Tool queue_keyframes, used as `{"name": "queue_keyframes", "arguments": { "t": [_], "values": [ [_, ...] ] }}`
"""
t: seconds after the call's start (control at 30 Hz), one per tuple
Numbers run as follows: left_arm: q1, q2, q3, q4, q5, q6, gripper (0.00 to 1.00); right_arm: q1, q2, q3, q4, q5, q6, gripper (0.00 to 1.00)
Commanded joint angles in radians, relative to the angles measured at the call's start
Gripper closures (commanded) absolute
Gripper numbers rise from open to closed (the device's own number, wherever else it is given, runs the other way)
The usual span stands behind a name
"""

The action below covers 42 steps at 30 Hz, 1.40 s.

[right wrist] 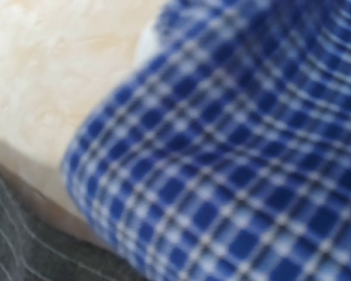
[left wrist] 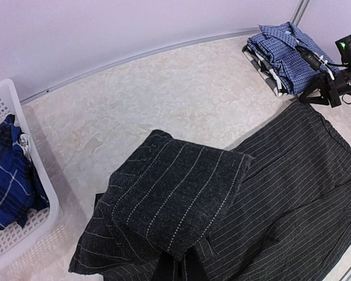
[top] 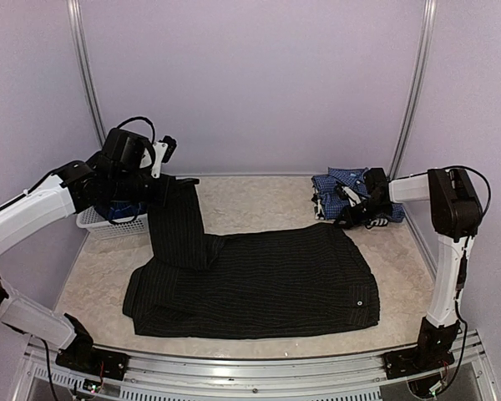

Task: Fold and stack the long sleeve shirts
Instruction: Pick up the 1/3-folded shirt from the center of the board, then fold the 1/3-folded shirt at the center of the board.

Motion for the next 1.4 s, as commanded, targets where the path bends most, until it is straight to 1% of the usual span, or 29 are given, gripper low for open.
{"name": "queue_keyframes", "arguments": {
  "t": [0.0, 0.17, 0.3, 0.43, 0.57, 0.7, 0.83, 0.93, 1.17, 1.37],
  "values": [
    [0.02, 0.007, 0.052, -0.015, -0.017, 0.016, 1.0, -0.012, -0.027, 0.002, -0.01, -0.015, -0.01, 1.0],
    [0.021, -0.004, 0.139, -0.101, -0.027, 0.008, 1.0, -0.01, -0.121, -0.04, 0.006, 0.045, 0.007, 1.0],
    [0.013, -0.044, 0.192, -0.19, -0.022, -0.022, 1.0, -0.005, -0.205, -0.097, 0.047, 0.101, 0.026, 1.0],
    [-0.01, -0.094, 0.23, -0.282, -0.021, -0.046, 1.0, 0.02, -0.262, -0.126, 0.056, 0.144, 0.034, 1.0],
    [-0.068, -0.145, 0.257, -0.355, -0.024, -0.067, 1.0, 0.057, -0.31, -0.157, 0.055, 0.182, 0.039, 1.0],
    [-0.106, -0.216, 0.27, -0.396, -0.005, -0.102, 1.0, 0.08, -0.346, -0.193, 0.049, 0.221, 0.049, 1.0],
    [-0.109, -0.291, 0.271, -0.412, 0.043, -0.131, 1.0, 0.089, -0.389, -0.247, 0.064, 0.248, 0.061, 1.0],
    [-0.11, -0.339, 0.264, -0.428, 0.052, -0.149, 1.0, 0.093, -0.412, -0.285, 0.071, 0.277, 0.069, 1.0],
    [-0.114, -0.405, 0.22, -0.463, 0.129, -0.178, 1.0, 0.098, -0.446, -0.352, 0.073, 0.342, 0.108, 1.0],
    [-0.115, -0.448, 0.216, -0.503, 0.14, -0.191, 1.0, 0.101, -0.475, -0.401, 0.078, 0.369, 0.121, 1.0]
  ]
}}
